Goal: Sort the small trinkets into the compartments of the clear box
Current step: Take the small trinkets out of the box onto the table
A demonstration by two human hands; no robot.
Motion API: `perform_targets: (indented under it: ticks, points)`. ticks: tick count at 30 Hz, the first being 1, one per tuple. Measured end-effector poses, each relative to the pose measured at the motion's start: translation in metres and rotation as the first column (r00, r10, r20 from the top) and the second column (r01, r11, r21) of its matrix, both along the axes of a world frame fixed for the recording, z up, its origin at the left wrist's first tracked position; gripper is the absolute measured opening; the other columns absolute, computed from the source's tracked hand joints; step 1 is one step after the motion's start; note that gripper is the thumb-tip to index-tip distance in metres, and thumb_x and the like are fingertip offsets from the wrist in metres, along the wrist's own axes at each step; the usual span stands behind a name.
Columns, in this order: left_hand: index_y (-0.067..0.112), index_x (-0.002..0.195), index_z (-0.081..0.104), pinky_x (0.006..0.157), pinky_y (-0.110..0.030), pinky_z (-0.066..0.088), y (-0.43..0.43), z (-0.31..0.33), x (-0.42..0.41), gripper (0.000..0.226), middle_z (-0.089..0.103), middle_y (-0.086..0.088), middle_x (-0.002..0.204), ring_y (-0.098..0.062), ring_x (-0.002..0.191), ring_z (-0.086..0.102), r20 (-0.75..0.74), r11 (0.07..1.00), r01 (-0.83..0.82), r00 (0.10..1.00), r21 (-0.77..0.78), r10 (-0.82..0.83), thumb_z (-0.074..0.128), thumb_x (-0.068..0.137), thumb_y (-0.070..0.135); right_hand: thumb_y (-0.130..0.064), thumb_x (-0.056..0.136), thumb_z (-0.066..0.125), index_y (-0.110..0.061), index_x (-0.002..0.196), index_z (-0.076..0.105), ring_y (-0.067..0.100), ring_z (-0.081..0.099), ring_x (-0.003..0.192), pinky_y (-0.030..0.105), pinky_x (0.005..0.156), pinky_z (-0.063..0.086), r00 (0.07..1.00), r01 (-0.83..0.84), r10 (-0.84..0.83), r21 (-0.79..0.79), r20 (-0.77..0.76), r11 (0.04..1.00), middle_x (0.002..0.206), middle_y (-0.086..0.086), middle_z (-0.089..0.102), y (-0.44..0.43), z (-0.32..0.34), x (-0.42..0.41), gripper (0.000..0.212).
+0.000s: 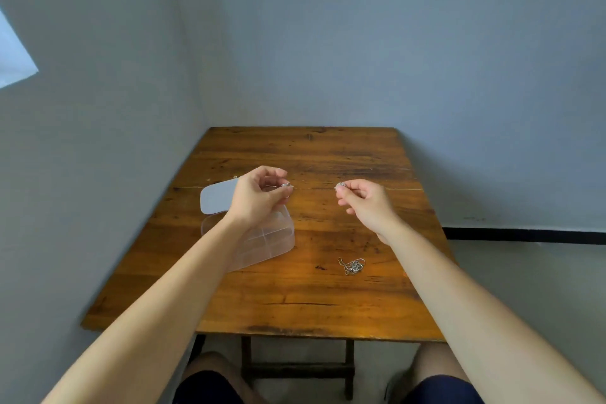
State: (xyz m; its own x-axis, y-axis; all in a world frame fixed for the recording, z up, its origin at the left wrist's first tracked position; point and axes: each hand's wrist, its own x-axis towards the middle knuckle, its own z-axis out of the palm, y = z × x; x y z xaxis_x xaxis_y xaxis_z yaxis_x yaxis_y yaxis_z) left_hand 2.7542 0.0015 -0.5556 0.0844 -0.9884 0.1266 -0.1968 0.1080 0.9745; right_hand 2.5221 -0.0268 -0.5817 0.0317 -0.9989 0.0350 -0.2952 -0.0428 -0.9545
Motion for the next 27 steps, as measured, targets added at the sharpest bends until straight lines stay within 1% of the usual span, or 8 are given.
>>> perform_targets:
  ticks: [4, 6, 9, 11, 14, 17, 24, 27]
  points:
    - [0.008, 0.100, 0.067, 0.077, -0.038, 0.061, -0.026, -0.002, -0.044, 0.020, 0.071, -0.011, 0.089, -0.025, 0.080, 0.070, 0.024, 0.995, 0.089, 0.996, -0.032, -0.089, 0.075, 0.083, 0.002, -0.033, 0.094, 0.064, -0.017, 0.108, 0.068, 0.008, 0.070, 0.086, 0.023, 0.074, 0.055, 0.994, 0.086, -0.087, -0.020, -0.060, 0.996, 0.098, -0.003, 0.073, -0.003, 0.002, -0.039, 0.022]
    - [0.011, 0.100, 0.067, 0.077, -0.040, 0.062, -0.037, -0.012, -0.064, 0.021, 0.071, -0.011, 0.090, -0.026, 0.079, 0.071, 0.045, 0.994, 0.106, 0.993, -0.018, -0.105, 0.075, 0.083, 0.003, -0.037, 0.093, 0.064, -0.019, 0.106, 0.069, 0.005, 0.067, 0.084, 0.020, 0.073, 0.050, 0.979, 0.132, -0.134, -0.027, -0.156, 0.991, 0.097, -0.008, 0.071, -0.001, -0.004, -0.058, 0.023]
    - [0.009, 0.102, 0.067, 0.076, -0.042, 0.061, -0.046, -0.033, -0.092, 0.022, 0.072, -0.014, 0.092, -0.027, 0.079, 0.069, 0.058, 0.991, 0.129, 0.990, 0.020, -0.130, 0.075, 0.083, 0.002, -0.039, 0.094, 0.063, -0.024, 0.104, 0.069, 0.003, 0.058, 0.086, 0.010, 0.063, 0.037, 0.916, 0.190, -0.201, -0.065, -0.348, 0.980, 0.095, -0.015, 0.064, 0.004, -0.025, -0.082, 0.020]
    - [0.010, 0.102, 0.066, 0.077, -0.040, 0.059, -0.048, -0.052, -0.108, 0.023, 0.073, -0.012, 0.093, -0.025, 0.084, 0.069, 0.067, 0.987, 0.149, 0.986, 0.064, -0.153, 0.076, 0.082, 0.002, -0.040, 0.093, 0.063, -0.025, 0.103, 0.070, 0.005, 0.059, 0.091, 0.012, 0.065, 0.040, 0.880, 0.213, -0.229, -0.085, -0.416, 0.973, 0.097, -0.014, 0.064, 0.008, -0.047, -0.093, 0.019]
    - [0.018, 0.100, 0.067, 0.086, -0.032, 0.056, -0.047, -0.088, -0.122, 0.023, 0.073, 0.000, 0.096, -0.018, 0.093, 0.069, 0.194, 0.980, 0.160, 0.964, 0.114, -0.180, 0.077, 0.082, 0.007, -0.034, 0.091, 0.066, -0.025, 0.097, 0.073, 0.009, 0.062, 0.088, 0.019, 0.072, 0.049, 0.847, 0.251, -0.295, -0.155, -0.443, 0.955, 0.098, -0.009, 0.065, 0.016, -0.081, -0.104, 0.013]
    - [0.024, 0.104, 0.069, 0.086, -0.028, 0.052, -0.042, -0.111, -0.126, 0.024, 0.069, 0.010, 0.100, -0.012, 0.097, 0.063, 0.409, 0.990, 0.138, 0.903, 0.015, -0.132, 0.076, 0.083, 0.016, -0.029, 0.091, 0.066, -0.023, 0.100, 0.074, 0.004, 0.059, 0.082, 0.006, 0.069, 0.039, 0.826, 0.260, -0.335, -0.221, -0.452, 0.940, 0.099, -0.008, 0.063, 0.018, -0.090, -0.105, 0.013]
    - [0.024, 0.108, 0.070, 0.078, -0.022, 0.049, -0.042, -0.119, -0.127, 0.023, 0.067, 0.012, 0.101, -0.010, 0.095, 0.061, 0.485, 0.988, 0.126, 0.872, -0.090, -0.067, 0.074, 0.085, 0.019, -0.032, 0.090, 0.066, -0.022, 0.108, 0.072, 0.002, 0.059, 0.084, 0.003, 0.068, 0.035, 0.832, 0.242, -0.327, -0.238, -0.448, 0.941, 0.104, -0.009, 0.064, 0.015, -0.092, -0.104, 0.022]
    - [0.024, 0.111, 0.069, 0.081, -0.028, 0.052, -0.043, -0.117, -0.127, 0.026, 0.069, 0.009, 0.105, -0.012, 0.096, 0.061, 0.503, 0.989, 0.131, 0.861, -0.071, -0.078, 0.073, 0.086, 0.020, -0.032, 0.091, 0.066, -0.021, 0.110, 0.073, 0.004, 0.059, 0.085, 0.006, 0.068, 0.036, 0.827, 0.240, -0.329, -0.242, -0.457, 0.940, 0.106, -0.007, 0.064, 0.015, -0.091, -0.104, 0.023]
